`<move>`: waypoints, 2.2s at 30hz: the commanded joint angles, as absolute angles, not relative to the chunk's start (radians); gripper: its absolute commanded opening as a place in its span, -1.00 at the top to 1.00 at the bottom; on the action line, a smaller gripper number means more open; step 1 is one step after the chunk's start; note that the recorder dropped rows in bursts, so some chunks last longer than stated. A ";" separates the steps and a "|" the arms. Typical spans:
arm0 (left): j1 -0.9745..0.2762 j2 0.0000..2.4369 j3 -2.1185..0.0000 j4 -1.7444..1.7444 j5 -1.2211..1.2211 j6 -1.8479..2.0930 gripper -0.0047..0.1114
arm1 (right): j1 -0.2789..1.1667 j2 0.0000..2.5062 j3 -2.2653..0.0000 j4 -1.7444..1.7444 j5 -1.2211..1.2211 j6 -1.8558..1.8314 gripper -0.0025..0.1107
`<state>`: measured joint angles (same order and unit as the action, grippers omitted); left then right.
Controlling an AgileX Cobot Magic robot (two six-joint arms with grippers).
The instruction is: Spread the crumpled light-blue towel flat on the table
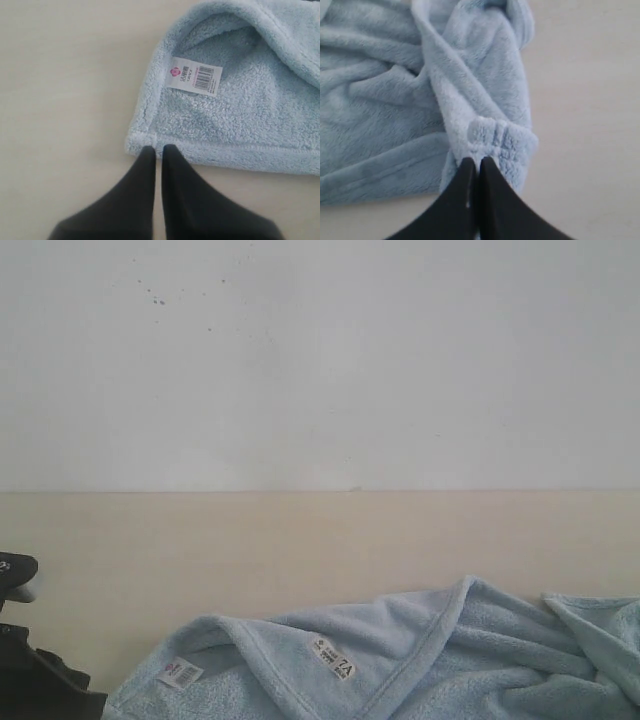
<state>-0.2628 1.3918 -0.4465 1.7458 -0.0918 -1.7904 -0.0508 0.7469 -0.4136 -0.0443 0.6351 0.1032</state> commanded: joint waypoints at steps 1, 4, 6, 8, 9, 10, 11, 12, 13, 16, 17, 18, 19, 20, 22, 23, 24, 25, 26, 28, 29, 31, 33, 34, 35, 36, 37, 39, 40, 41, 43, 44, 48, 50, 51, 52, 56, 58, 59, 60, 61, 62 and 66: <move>-0.260 1.384 -0.440 1.744 -0.093 -1.805 0.85 | -0.049 0.740 -0.411 0.223 0.675 -0.222 0.92; -0.260 1.384 -0.440 1.744 -0.093 -1.805 0.85 | -0.049 0.740 -0.411 0.335 0.669 -0.357 0.52; -0.260 1.384 -0.440 1.744 -0.093 -1.805 0.85 | -0.049 0.742 -0.411 0.354 0.610 -0.373 0.05; -0.260 1.384 -0.440 1.744 -0.084 -1.805 0.85 | -0.049 0.751 -0.413 0.363 0.511 -0.371 -0.18; -0.260 1.384 -0.440 1.744 -0.084 -1.805 0.85 | -0.049 0.765 -0.420 0.365 0.468 -0.370 -0.13; -0.260 1.384 -0.442 1.744 -0.084 -1.805 0.85 | -0.049 0.829 -0.444 0.365 0.407 -0.378 0.12; -0.260 1.384 -0.442 1.744 -0.084 -1.805 0.85 | -0.049 0.908 -0.477 0.365 0.369 -0.394 0.28; -0.260 1.384 -0.442 1.744 -0.084 -1.805 0.85 | -0.049 0.978 -0.518 0.369 0.358 -0.404 0.34; -0.260 1.384 -0.442 1.744 -0.084 -1.805 0.85 | -0.049 1.094 -0.586 0.371 0.364 -0.427 0.28; -0.260 1.384 -0.442 1.744 -0.077 -1.805 0.85 | -0.049 1.353 -0.747 0.421 0.437 -0.486 -0.01; -0.260 1.384 -0.442 1.744 -0.077 -1.805 0.85 | -0.046 1.447 -0.819 0.451 0.470 -0.530 -0.02; -0.260 1.384 -0.442 1.744 -0.077 -1.805 0.85 | -0.032 1.510 -0.854 0.456 0.485 -0.545 -0.02; -0.260 1.384 -0.442 1.744 -0.077 -1.805 0.85 | -0.004 1.583 -0.910 0.458 0.487 -0.566 -0.02; -0.260 1.384 -0.442 1.744 -0.077 -1.805 0.85 | 0.019 1.623 -0.932 0.458 0.487 -0.576 -0.02; -0.260 1.384 -0.442 1.744 -0.077 -1.805 0.85 | 0.073 1.715 -0.992 0.451 0.446 -0.588 -0.02; -0.260 1.384 -0.442 1.744 -0.074 -1.805 0.85 | 0.088 1.768 -1.016 0.451 0.408 -0.559 -0.02; -0.260 1.384 -0.442 1.744 -0.074 -1.805 0.85 | 0.090 1.784 -1.025 0.442 0.404 -0.547 -0.02; -0.260 1.384 -0.442 1.744 -0.074 -1.805 0.85 | 0.090 1.810 -1.037 0.417 0.407 -0.527 -0.02; -0.260 1.384 -0.442 1.744 -0.074 -1.805 0.85 | 0.090 1.813 -1.037 0.376 0.409 -0.522 -0.02; -0.260 1.384 -0.442 1.744 -0.066 -1.805 0.85 | 0.090 1.785 -1.037 0.288 0.447 -0.494 -0.02; -0.260 1.384 -0.442 1.744 -0.056 -1.805 0.85 | 0.088 1.771 -1.037 0.252 0.464 -0.471 -0.02; -0.260 1.384 -0.442 1.744 -0.052 -1.805 0.85 | 0.078 1.714 -1.035 0.158 0.536 -0.386 -0.02; -0.260 1.384 -0.442 1.744 -0.052 -1.805 0.85 | 0.045 1.613 -1.009 0.150 0.603 -0.364 -0.02; -0.260 1.394 -0.442 1.742 -0.058 -1.805 0.85 | 0.012 1.533 -0.961 0.150 0.618 -0.339 -0.02; -0.260 1.405 -0.442 1.742 -0.066 -1.805 0.85 | -0.010 1.486 -0.926 0.150 0.629 -0.332 -0.02; -0.260 1.420 -0.447 1.742 -0.086 -1.805 0.85 | -0.034 1.440 -0.889 0.150 0.641 -0.319 -0.02; -0.260 1.444 -0.456 1.742 -0.112 -1.805 0.85 | -0.054 1.404 -0.848 0.150 0.655 -0.303 -0.02; -0.260 1.508 -0.481 1.743 -0.193 -1.795 0.83 | -0.101 1.325 -0.770 0.150 0.692 -0.273 -0.02; -0.260 1.545 -0.498 1.744 -0.234 -1.788 0.78 | -0.117 1.300 -0.742 0.150 0.708 -0.259 -0.02; -0.260 1.575 -0.511 1.744 -0.251 -1.785 0.71 | -0.133 1.267 -0.710 0.150 0.732 -0.253 -0.02; -0.260 1.644 -0.537 1.744 -0.263 -1.787 0.49 | -0.149 1.237 -0.662 0.150 0.779 -0.253 -0.02; -0.260 1.667 -0.543 1.744 -0.263 -1.791 0.39 | -0.151 1.229 -0.641 0.150 0.799 -0.253 -0.02; -0.260 1.731 -0.559 1.744 -0.234 -1.794 0.04 | -0.151 1.230 -0.581 0.142 0.836 -0.247 -0.02; -0.260 1.732 -0.559 1.744 -0.209 -1.798 0.02 | -0.151 1.230 -0.560 0.120 0.831 -0.238 -0.02; -0.260 1.730 -0.559 1.744 -0.205 -1.798 0.02 | -0.151 1.230 -0.556 0.118 0.822 -0.236 -0.02; -0.260 1.727 -0.559 1.744 -0.198 -1.798 0.02 | -0.151 1.230 -0.552 0.113 0.814 -0.231 -0.02; -0.260 1.696 -0.560 1.744 -0.187 -1.798 0.02 | -0.151 1.230 -0.550 0.113 0.780 -0.227 -0.02; -0.260 1.669 -0.562 1.744 -0.187 -1.798 0.02 | -0.151 1.230 -0.550 0.113 0.766 -0.225 -0.02; -0.260 1.653 -0.562 1.744 -0.177 -1.798 0.02 | -0.151 1.230 -0.550 0.113 0.758 -0.225 -0.02; -0.260 1.641 -0.562 1.744 -0.170 -1.798 0.02 | -0.151 1.230 -0.550 0.113 0.751 -0.225 -0.02; -0.260 1.625 -0.562 1.744 -0.164 -1.798 0.02 | -0.151 1.230 -0.550 0.113 0.743 -0.225 -0.02; -0.260 1.615 -0.565 1.744 -0.162 -1.796 0.02 | -0.151 1.230 -0.550 0.116 0.736 -0.225 -0.02; -0.277 1.620 -0.598 1.744 -0.166 -1.785 0.02 | -0.151 1.230 -0.550 0.120 0.727 -0.225 -0.02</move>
